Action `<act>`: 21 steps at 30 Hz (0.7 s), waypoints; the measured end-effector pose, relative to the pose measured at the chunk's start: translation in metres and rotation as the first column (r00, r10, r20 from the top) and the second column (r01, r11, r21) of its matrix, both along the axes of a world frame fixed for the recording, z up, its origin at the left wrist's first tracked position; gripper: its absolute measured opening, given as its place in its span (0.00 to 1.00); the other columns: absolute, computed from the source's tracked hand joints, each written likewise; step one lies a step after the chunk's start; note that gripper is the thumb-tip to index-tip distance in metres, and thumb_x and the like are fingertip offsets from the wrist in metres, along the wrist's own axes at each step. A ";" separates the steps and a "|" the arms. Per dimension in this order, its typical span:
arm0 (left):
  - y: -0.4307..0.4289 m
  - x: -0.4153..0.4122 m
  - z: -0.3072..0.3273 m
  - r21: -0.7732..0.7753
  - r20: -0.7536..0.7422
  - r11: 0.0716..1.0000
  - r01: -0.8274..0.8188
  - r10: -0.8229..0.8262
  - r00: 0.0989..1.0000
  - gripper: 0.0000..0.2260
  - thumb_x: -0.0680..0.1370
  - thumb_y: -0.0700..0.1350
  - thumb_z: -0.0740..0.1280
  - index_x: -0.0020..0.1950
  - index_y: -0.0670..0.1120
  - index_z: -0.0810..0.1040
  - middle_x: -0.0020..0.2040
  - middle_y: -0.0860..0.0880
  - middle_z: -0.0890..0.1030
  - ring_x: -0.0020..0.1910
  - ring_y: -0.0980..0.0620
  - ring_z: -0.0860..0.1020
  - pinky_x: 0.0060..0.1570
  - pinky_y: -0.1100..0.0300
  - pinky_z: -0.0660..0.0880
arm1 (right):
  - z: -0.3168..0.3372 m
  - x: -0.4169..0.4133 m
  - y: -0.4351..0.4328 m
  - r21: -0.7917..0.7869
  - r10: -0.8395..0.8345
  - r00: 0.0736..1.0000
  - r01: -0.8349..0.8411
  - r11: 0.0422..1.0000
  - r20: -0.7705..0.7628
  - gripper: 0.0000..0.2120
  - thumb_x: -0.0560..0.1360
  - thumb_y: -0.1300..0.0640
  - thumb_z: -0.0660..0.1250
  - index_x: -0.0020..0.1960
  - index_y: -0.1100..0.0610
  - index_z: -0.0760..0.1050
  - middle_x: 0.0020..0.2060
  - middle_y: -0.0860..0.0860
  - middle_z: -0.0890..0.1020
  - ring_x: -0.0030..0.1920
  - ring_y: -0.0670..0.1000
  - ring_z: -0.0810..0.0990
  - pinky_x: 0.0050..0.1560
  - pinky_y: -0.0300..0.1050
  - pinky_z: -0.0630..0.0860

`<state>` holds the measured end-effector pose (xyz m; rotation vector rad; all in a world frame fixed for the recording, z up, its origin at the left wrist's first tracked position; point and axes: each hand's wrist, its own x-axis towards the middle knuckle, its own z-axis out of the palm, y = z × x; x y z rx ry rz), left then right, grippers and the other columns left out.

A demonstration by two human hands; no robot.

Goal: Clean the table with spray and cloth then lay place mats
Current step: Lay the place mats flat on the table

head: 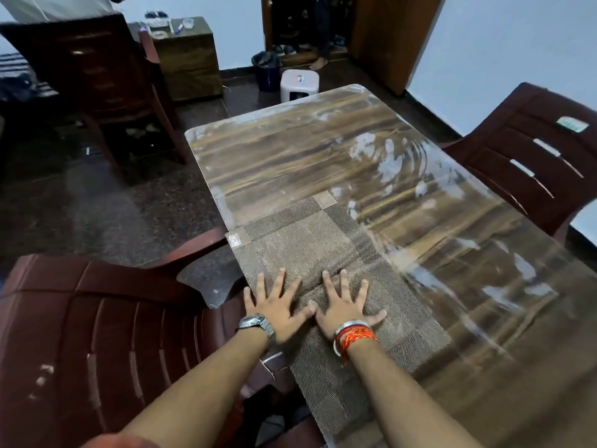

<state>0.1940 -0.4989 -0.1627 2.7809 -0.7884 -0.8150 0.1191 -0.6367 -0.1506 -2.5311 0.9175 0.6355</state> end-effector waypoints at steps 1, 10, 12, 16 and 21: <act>0.001 -0.001 -0.007 0.038 -0.006 0.999 0.022 -0.021 1.000 0.39 0.70 0.78 0.47 0.78 0.67 0.42 0.80 0.58 0.37 0.78 0.40 0.34 0.73 0.37 0.35 | -0.004 -0.003 0.001 0.015 -0.018 1.000 0.018 1.000 -0.008 0.33 0.74 0.27 0.48 0.71 0.29 0.32 0.75 0.38 0.32 0.73 0.58 0.27 0.58 0.83 0.39; -0.001 0.013 -0.018 0.075 0.070 0.996 0.047 -0.052 0.996 0.47 0.63 0.83 0.49 0.76 0.68 0.34 0.79 0.54 0.31 0.76 0.36 0.31 0.74 0.38 0.35 | -0.010 0.008 -0.008 0.054 -0.052 0.999 0.052 0.997 0.003 0.35 0.69 0.22 0.47 0.70 0.26 0.33 0.72 0.35 0.29 0.71 0.55 0.23 0.54 0.84 0.32; -0.001 0.017 -0.020 0.082 0.077 0.995 0.052 -0.058 0.995 0.48 0.62 0.83 0.49 0.76 0.68 0.34 0.79 0.54 0.31 0.76 0.35 0.30 0.75 0.38 0.35 | -0.010 0.010 -0.010 0.068 -0.061 0.998 0.060 0.996 0.002 0.35 0.69 0.22 0.48 0.70 0.26 0.34 0.72 0.35 0.29 0.71 0.55 0.23 0.55 0.84 0.33; 0.000 0.016 -0.022 0.059 0.092 0.997 0.045 -0.050 0.994 0.51 0.59 0.85 0.50 0.76 0.68 0.35 0.79 0.53 0.31 0.76 0.35 0.30 0.75 0.39 0.35 | -0.008 0.009 -0.009 0.078 -0.071 0.997 0.070 0.994 0.008 0.35 0.69 0.22 0.49 0.69 0.25 0.34 0.73 0.35 0.30 0.72 0.55 0.23 0.55 0.84 0.33; -0.001 0.015 -0.019 0.072 0.092 0.996 0.058 -0.064 0.994 0.54 0.57 0.85 0.51 0.77 0.68 0.35 0.79 0.53 0.31 0.75 0.33 0.30 0.74 0.38 0.34 | -0.010 0.010 -0.009 0.062 -0.078 0.997 0.077 0.995 0.028 0.35 0.68 0.21 0.48 0.69 0.24 0.34 0.73 0.34 0.30 0.71 0.54 0.23 0.52 0.84 0.32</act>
